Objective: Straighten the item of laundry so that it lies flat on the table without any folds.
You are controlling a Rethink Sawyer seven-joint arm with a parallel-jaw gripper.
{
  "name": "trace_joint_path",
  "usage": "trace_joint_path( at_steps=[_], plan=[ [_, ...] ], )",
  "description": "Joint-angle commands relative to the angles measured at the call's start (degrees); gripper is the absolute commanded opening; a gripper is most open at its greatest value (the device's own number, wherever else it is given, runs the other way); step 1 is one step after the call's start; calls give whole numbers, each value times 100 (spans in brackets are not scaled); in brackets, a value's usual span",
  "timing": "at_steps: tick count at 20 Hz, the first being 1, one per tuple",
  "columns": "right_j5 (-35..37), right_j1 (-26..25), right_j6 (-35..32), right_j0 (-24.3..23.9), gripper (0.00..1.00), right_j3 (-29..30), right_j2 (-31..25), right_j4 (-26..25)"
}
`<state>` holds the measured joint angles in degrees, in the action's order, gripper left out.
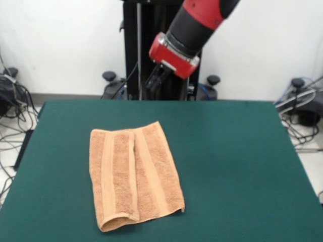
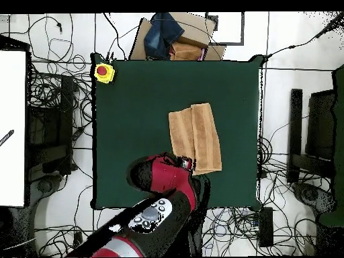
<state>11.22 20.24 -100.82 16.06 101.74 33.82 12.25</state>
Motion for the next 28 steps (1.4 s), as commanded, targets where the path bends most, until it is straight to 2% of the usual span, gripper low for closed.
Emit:
trace_joint_path(
  at_steps=[1, 5, 11, 16, 20, 24, 28],
  plan=[
    [559, -623, -1547, 85, 0, -615, -52, 544],
    [493, -840, -1537, 132, 0, -765, 66, 707],
    [357, -588, -1225, -83, 0, -553, 0, 555],
    [456, -919, -1391, -113, 0, -967, -36, 797],
    [426, -814, -1161, -331, 0, -829, -96, 656],
    [519, -919, -1295, -108, 0, -663, 317, 630],
    [1090, -1337, -1756, 347, 0, -903, 905, 925]
  ],
)
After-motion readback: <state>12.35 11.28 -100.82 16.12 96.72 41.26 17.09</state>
